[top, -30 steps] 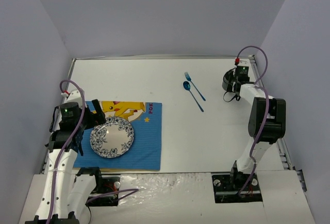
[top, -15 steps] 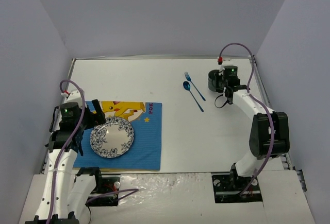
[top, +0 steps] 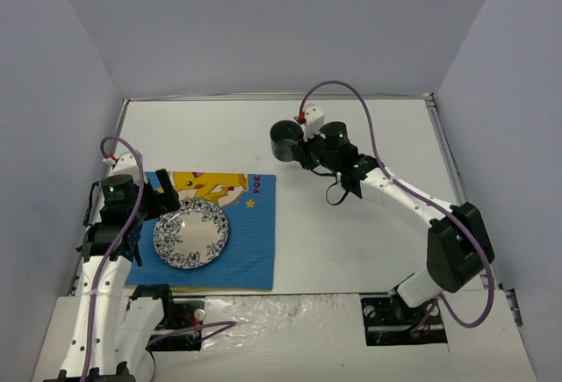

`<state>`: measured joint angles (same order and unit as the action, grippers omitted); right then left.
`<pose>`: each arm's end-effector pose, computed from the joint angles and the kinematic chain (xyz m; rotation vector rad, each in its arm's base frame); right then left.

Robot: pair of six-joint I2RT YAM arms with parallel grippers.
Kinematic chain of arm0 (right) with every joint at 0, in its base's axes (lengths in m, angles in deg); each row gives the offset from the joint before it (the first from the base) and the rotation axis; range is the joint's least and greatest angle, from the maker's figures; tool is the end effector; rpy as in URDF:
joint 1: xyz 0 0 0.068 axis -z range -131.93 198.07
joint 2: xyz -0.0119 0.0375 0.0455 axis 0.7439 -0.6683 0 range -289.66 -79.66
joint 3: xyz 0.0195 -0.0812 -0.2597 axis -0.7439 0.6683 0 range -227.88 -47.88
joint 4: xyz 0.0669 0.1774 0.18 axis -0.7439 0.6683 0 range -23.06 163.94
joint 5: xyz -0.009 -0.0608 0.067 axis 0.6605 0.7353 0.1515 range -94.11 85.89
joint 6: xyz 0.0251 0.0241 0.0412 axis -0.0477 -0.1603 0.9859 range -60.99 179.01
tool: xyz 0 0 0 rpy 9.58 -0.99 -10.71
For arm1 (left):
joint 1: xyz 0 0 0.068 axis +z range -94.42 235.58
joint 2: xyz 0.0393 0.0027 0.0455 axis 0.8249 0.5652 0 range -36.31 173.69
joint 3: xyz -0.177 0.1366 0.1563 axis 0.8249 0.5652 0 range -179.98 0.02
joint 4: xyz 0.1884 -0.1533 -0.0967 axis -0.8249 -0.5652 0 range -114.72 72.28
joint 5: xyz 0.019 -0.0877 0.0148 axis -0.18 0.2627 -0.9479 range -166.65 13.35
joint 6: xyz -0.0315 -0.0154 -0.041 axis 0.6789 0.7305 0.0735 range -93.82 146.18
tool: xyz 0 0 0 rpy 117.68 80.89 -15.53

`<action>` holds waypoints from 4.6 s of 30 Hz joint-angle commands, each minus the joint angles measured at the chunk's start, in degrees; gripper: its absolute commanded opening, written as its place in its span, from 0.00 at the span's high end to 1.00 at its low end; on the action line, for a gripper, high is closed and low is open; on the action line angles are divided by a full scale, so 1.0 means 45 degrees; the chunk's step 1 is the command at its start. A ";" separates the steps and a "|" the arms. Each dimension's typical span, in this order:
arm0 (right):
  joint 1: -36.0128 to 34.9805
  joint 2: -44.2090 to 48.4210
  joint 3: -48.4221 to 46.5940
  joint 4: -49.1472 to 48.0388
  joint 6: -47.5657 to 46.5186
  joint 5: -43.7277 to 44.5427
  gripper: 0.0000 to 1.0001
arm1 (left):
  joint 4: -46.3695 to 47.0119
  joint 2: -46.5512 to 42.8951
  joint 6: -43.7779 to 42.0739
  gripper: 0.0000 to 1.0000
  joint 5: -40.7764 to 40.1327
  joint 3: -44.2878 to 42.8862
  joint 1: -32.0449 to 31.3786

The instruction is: Set the dinner table for one person

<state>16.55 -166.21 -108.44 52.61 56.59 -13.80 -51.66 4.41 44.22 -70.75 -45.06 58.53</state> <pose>0.3015 0.1919 0.3015 -0.6428 1.6820 0.5150 0.1549 0.0043 0.3100 -0.3195 2.0706 -0.2672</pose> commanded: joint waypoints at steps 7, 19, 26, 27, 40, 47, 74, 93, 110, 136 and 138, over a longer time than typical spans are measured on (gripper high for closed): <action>-0.2353 -0.1508 0.0078 -0.4823 -0.0283 -0.0541 1.00 | 0.0745 -0.0085 -0.0162 0.03 -0.0237 -0.0275 -0.0029; -0.2957 -0.2373 0.0981 -0.6232 -0.0305 -0.0735 1.00 | 0.0764 -0.0044 -0.0144 0.03 -0.0198 -0.0275 -0.0047; -0.2995 -0.2740 0.1434 -0.6503 -0.0418 -0.0619 1.00 | 0.0764 -0.0045 -0.0149 0.03 -0.0179 -0.0288 -0.0030; -0.2995 -0.2774 0.1579 -0.6537 -0.0418 -0.0619 1.00 | 0.0764 -0.0045 -0.0160 0.03 -0.0179 -0.0277 -0.0029; -0.2933 -0.1462 0.2606 -0.4765 -0.0851 -0.0699 0.37 | 0.0764 -0.0079 -0.0167 0.03 -0.0179 -0.0275 -0.0029; -0.1067 0.0630 0.1433 -0.1374 -0.1011 -0.0966 0.10 | 0.0764 -0.0124 -0.0154 0.03 -0.0140 -0.0256 -0.0029; 0.3626 -0.5262 -0.3550 0.3017 -0.0406 0.0201 0.55 | 0.0706 -0.0017 -0.0142 0.03 -0.0267 -0.0275 -0.0049; 0.3560 -0.7284 -0.4924 0.3579 -0.0894 -0.0010 0.68 | 0.0725 0.0123 -0.0174 0.03 -0.0172 -0.0275 -0.0029; 0.3546 -0.7323 -0.4891 0.4473 -0.0171 -0.0653 1.00 | 0.0725 0.0051 -0.0182 0.03 -0.0120 -0.0295 -0.0029; -0.4731 0.0470 -0.1423 0.5051 1.0455 0.6209 1.00 | 0.0622 -0.0514 -0.0078 0.03 -0.0340 -0.0275 -0.0049; -0.5684 0.0319 -0.1518 0.5132 1.1255 0.6891 1.00 | 0.0587 -0.0536 -0.0066 0.03 -0.0378 -0.0277 -0.0032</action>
<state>-3.11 -165.48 -113.29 75.13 97.17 7.52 -51.72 2.26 44.22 -71.73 -45.06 58.52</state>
